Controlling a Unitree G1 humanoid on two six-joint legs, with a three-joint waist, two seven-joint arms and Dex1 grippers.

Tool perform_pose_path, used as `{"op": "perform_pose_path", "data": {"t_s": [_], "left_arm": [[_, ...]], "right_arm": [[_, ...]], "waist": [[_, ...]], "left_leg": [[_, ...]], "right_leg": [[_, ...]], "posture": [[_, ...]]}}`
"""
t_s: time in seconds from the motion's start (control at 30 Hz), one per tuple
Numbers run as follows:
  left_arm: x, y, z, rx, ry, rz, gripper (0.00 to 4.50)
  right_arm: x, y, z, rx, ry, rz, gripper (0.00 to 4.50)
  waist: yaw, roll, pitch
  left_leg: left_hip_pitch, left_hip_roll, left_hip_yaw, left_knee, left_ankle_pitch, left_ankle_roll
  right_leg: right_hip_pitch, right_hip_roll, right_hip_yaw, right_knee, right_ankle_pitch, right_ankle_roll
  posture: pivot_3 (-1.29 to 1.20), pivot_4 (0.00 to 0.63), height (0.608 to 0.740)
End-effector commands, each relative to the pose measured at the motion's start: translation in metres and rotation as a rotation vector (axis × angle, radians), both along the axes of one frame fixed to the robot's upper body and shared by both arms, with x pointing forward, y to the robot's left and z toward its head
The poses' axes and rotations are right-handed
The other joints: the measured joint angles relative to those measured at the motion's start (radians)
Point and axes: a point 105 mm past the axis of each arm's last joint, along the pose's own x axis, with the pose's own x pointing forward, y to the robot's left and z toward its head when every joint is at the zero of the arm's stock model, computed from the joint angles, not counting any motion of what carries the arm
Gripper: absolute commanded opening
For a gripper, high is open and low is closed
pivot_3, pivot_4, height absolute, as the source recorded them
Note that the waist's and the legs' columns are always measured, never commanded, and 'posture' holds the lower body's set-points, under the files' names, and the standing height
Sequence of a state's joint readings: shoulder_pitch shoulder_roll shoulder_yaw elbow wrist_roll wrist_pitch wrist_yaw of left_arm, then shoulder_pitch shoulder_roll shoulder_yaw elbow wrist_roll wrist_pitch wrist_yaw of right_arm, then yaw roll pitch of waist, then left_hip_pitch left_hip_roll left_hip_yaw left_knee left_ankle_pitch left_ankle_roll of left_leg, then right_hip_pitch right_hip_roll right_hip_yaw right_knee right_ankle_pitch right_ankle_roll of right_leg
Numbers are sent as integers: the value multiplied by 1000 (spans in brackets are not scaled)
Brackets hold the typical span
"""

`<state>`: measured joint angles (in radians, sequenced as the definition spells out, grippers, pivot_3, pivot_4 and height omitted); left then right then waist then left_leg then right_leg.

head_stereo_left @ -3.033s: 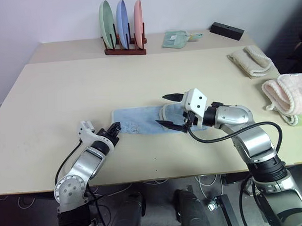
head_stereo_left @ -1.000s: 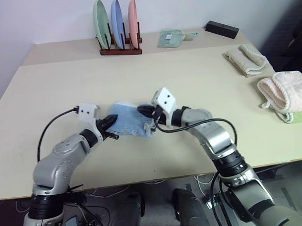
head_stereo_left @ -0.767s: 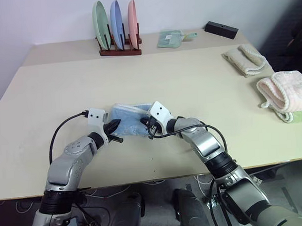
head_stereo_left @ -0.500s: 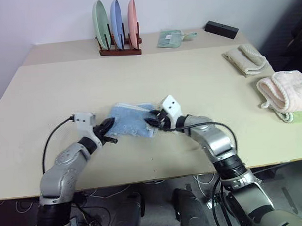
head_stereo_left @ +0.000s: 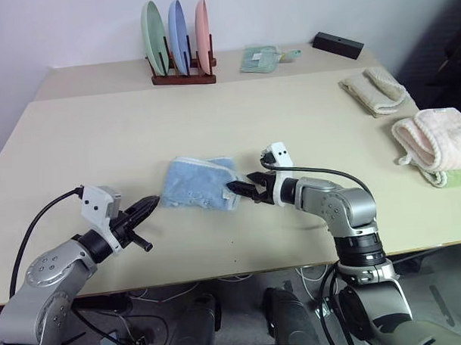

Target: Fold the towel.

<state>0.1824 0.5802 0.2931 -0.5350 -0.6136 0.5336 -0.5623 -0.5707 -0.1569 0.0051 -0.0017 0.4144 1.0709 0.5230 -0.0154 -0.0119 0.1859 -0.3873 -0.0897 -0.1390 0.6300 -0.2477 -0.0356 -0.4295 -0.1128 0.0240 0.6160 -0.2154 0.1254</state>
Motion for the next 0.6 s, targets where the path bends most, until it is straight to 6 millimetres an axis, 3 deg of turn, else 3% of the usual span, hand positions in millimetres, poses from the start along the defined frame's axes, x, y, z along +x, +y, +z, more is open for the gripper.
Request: {"op": "perform_pose_path", "data": {"t_s": [0.03, 0.07, 0.17, 0.3, 0.37, 0.4, 0.53, 0.6], "left_arm": [[-5, -12, 7, 3, -44, -28, 0], [-5, -13, 7, -2, -44, -28, 0], [-6, -16, 9, -22, -52, -19, 0], [-6, -17, 10, -31, -57, -9, 0], [-7, -17, 10, -34, -55, -7, 0], [-7, -18, 10, -36, -54, -7, 0], [-4, -20, 11, -40, -55, -16, 0], [0, -26, 12, -46, -61, -38, 0]], "right_arm": [[-1, 27, 8, 27, -16, 78, 4463], [-1, 31, 7, 25, -12, 85, 4463], [0, 39, 7, 43, -6, 97, 3653], [2, 43, 11, 73, -2, 97, 1743], [4, 43, 21, 136, 0, 87, 584], [4, 43, 25, 158, 0, 83, 212], [11, 30, 53, 258, -70, 27, 95], [26, -5, 73, 279, -159, -118, 95]], "waist": [[-4, 0, 0], [-4, 0, 0], [-4, 0, 0], [-1, 0, 0], [-1, 0, 0], [-2, 0, 0], [-1, 0, 0], [3, 1, 0]], "left_leg": [[0, 0, 0, 0, 0, 0], [0, 0, 0, 0, 0, 0], [0, 0, 0, -1, 0, 0], [0, 0, 0, 0, 0, 0], [0, 0, 0, 0, 0, 0], [0, 0, 0, 0, 0, 0], [0, 0, 0, 0, 0, 0], [0, 0, 0, 0, 0, 0]], "right_leg": [[0, 0, 0, 0, 0, 0], [0, 0, 0, 0, 0, 0], [-1, 0, 0, 0, 0, 0], [0, 0, 0, 0, 0, 0], [0, 0, 0, 0, 0, 0], [0, 0, 0, 0, 0, 0], [0, 0, 0, 0, 0, 0], [0, 0, 0, 0, 0, 0]], "posture": [[0, 150, 738], [0, 150, 738], [0, 150, 738], [0, 150, 738], [0, 150, 738], [0, 150, 738], [0, 150, 738], [0, 150, 738]]}}
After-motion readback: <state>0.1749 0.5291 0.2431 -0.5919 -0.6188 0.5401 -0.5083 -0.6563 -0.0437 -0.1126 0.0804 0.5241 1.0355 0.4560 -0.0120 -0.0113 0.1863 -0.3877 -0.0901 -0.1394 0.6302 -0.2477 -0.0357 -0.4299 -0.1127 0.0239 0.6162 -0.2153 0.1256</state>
